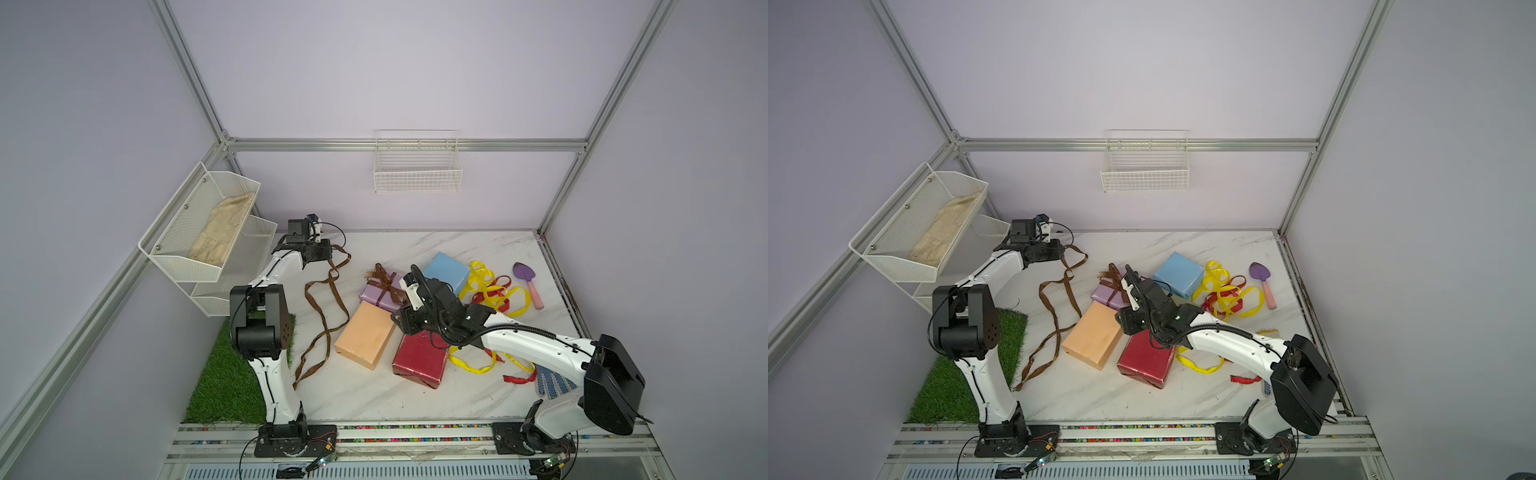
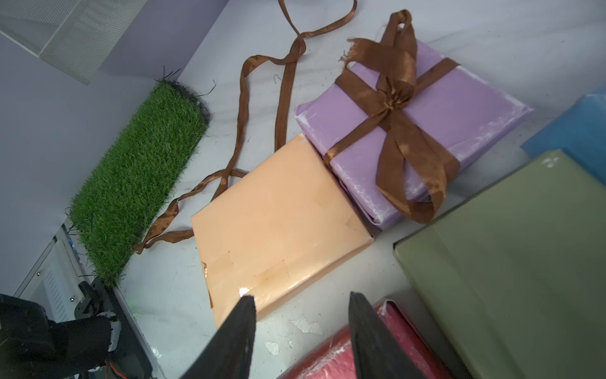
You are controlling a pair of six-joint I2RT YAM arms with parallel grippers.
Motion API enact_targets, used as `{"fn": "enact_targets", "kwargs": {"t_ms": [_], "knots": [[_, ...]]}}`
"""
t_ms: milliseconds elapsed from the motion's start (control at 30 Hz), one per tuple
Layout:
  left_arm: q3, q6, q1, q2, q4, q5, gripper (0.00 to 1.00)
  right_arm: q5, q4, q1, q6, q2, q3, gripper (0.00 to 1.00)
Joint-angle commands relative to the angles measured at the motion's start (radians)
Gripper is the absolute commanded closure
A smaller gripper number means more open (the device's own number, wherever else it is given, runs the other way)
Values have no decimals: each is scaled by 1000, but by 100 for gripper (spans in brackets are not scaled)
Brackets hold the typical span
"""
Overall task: Untie the ribbon bows on the gift boxes
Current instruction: Place the ribbon at the center of the board.
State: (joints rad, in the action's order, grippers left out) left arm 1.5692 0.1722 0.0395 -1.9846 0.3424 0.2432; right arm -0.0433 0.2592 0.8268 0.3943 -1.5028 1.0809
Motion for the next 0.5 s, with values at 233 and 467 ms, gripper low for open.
{"fn": "enact_targets", "kwargs": {"t_ms": [233, 467], "knots": [[19, 35, 5, 3, 7, 85, 44, -40, 152, -78, -66, -85, 172, 52], [-26, 35, -47, 65, -25, 266, 42, -42, 146, -124, -74, -144, 215, 55]]}}
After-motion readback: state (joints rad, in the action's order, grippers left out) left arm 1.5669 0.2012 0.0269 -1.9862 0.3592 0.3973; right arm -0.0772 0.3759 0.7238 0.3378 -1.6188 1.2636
